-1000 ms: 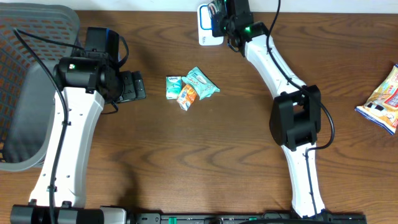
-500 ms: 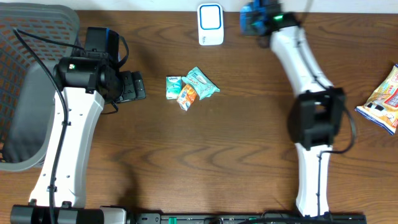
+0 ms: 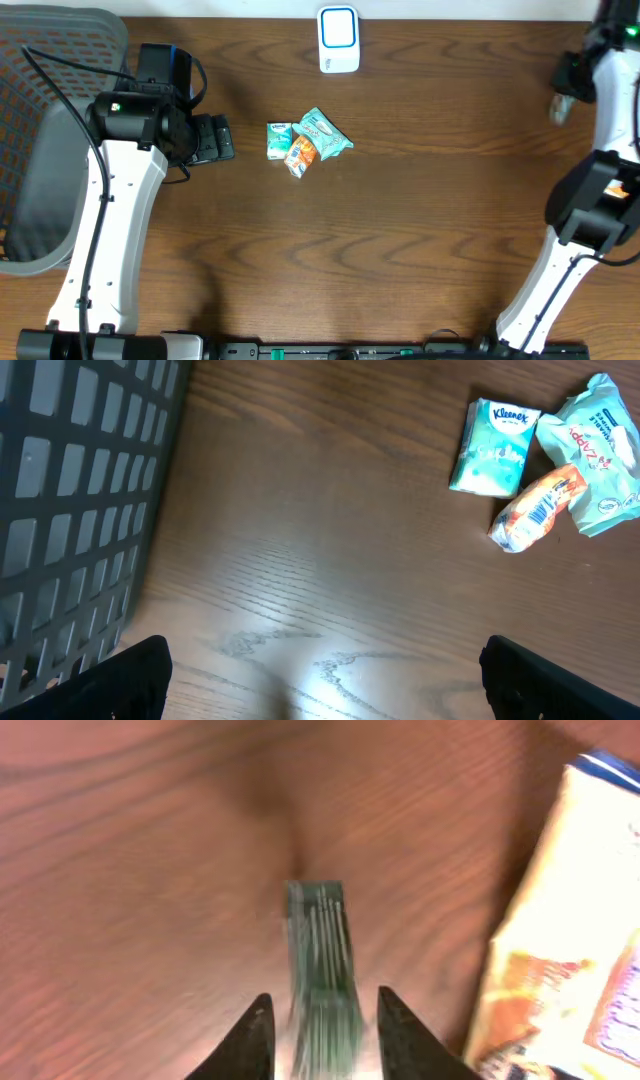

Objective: Scan the item barcode
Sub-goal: 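Carry the Zam-Buk box to the far right and drop it, then reach the right gripper to the mint-green wipes pouch and grasp it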

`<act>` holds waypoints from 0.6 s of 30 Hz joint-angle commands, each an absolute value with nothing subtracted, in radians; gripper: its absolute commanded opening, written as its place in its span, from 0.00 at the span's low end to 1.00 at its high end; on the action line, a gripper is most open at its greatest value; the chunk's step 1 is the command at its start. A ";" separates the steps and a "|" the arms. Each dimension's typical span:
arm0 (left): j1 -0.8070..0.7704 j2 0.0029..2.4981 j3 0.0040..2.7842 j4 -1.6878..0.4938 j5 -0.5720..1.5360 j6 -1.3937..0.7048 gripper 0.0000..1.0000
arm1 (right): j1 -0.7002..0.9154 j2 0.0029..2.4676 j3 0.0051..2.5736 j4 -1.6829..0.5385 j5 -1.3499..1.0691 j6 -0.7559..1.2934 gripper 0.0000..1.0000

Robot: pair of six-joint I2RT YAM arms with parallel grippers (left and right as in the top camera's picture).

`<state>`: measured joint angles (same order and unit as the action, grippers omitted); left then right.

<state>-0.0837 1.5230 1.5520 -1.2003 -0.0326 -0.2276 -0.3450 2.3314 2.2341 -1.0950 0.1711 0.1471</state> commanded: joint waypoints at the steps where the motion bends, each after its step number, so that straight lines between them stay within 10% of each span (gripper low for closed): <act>1: -0.079 1.525 1.550 -1.204 -0.043 -0.214 0.98 | -0.376 2.310 2.197 -1.105 0.139 0.144 0.70; 6: -0.079 1.525 1.550 -1.204 -0.043 -0.214 0.98 | -0.368 2.310 2.161 -1.104 0.105 0.144 0.86; 18: -0.079 1.525 1.550 -1.204 -0.043 -0.214 0.98 | -0.224 2.309 2.162 -1.101 -0.605 0.129 0.87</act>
